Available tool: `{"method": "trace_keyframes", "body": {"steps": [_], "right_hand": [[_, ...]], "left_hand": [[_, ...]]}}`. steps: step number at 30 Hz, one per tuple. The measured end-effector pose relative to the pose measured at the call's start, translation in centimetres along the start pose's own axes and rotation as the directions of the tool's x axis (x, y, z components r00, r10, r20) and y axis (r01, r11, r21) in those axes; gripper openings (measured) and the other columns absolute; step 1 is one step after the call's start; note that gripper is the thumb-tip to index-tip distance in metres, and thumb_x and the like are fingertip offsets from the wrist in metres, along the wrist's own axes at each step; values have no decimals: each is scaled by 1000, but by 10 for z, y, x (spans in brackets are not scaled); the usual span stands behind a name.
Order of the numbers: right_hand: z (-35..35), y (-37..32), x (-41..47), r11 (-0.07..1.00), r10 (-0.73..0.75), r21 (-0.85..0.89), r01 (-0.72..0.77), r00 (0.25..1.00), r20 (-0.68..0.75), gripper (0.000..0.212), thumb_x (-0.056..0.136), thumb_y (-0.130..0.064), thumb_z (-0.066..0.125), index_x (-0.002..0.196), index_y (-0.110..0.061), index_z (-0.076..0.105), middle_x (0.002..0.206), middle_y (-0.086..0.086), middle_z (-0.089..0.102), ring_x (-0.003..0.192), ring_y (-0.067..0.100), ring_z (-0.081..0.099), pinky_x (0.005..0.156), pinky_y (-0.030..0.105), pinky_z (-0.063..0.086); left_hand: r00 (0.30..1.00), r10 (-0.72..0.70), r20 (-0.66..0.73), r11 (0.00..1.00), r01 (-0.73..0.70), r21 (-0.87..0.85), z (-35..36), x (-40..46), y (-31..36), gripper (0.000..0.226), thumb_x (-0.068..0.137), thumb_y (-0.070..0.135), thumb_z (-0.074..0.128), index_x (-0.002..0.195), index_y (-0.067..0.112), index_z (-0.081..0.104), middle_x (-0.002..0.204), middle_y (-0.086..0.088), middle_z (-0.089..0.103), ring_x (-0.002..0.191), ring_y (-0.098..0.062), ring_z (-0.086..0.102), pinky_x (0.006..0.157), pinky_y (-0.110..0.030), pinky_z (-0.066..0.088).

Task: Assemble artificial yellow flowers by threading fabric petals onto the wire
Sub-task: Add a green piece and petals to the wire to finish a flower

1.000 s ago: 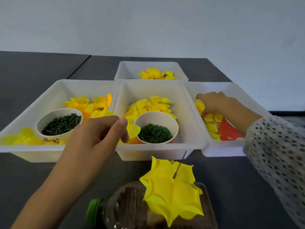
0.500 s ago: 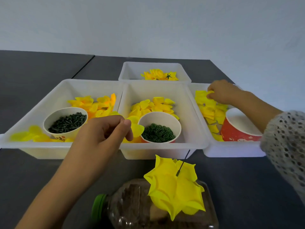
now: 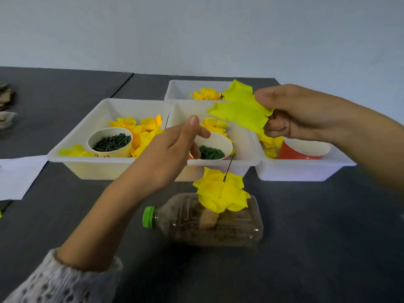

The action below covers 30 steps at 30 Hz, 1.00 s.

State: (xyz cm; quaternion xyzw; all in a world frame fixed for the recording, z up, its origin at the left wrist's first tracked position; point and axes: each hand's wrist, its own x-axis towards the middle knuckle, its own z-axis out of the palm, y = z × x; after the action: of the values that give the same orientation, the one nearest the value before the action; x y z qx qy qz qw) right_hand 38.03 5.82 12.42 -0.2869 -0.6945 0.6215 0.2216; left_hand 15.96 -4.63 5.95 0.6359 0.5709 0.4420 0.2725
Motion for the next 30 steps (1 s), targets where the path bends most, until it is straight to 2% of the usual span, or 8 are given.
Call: {"method": "trace_keyframes", "body": {"steps": [3,6,8,13,18,22,27,30], "right_hand": [[21,13,-10,995,76,64,-82,993,92,38,91,-31,45,58,-24,63,52,-7,46,39,4,32,41,15,24],[29,27,-15,989,138,36,-141,988,67,32,85,-35,50,60,-19,59,54,-1,42,40,5,25,41,16,19],[31,36,-17,985,162,45,-164,986,38,35,85,-40,50,58,-19,59,55,0,41,41,6,25,42,18,17],[30,53,-22,980,195,47,-192,976,-91,46,101,-41,37,70,-14,57,61,5,43,45,12,26,45,23,17],[37,64,-21,982,150,-83,-170,966,-211,35,104,-29,38,75,-10,45,55,1,39,43,10,26,46,24,16],[41,67,-19,974,134,-146,-173,960,-248,33,104,-26,39,75,-11,45,56,2,36,44,11,25,50,27,14],[43,73,-18,965,141,-173,-196,948,-284,36,103,-29,42,70,-14,46,52,-1,38,43,10,26,50,27,15],[43,76,-18,969,130,-159,-188,940,-317,40,102,-30,45,65,-16,44,50,-2,38,41,10,26,45,24,17]], "left_hand": [[1000,-27,-4,997,27,69,11,0,9,65,97,60,22,74,16,64,56,17,59,52,3,51,52,-10,35],[999,-17,43,999,16,43,17,1,9,54,105,39,39,71,-2,51,55,5,48,49,-6,40,57,-28,32],[999,-15,42,998,13,56,18,-1,8,49,104,29,42,71,-7,46,54,4,41,47,-7,33,56,-31,26],[998,-52,-41,993,56,107,23,-4,0,50,103,26,44,56,13,37,50,3,39,47,-11,32,60,-32,27],[991,-131,-38,991,131,8,27,-6,0,55,106,38,36,61,8,47,41,11,51,41,3,48,51,-18,37],[987,-156,-32,986,154,-59,26,-7,-2,51,106,34,35,61,9,44,38,11,44,35,-2,38,38,-12,29],[989,-130,71,982,138,-127,22,-12,-8,40,103,18,41,68,-1,44,44,12,31,41,-5,24,39,-15,23],[988,-110,105,983,124,-135,21,-15,-11,45,103,16,45,59,7,42,41,12,36,39,-2,27,40,-12,24]]}}
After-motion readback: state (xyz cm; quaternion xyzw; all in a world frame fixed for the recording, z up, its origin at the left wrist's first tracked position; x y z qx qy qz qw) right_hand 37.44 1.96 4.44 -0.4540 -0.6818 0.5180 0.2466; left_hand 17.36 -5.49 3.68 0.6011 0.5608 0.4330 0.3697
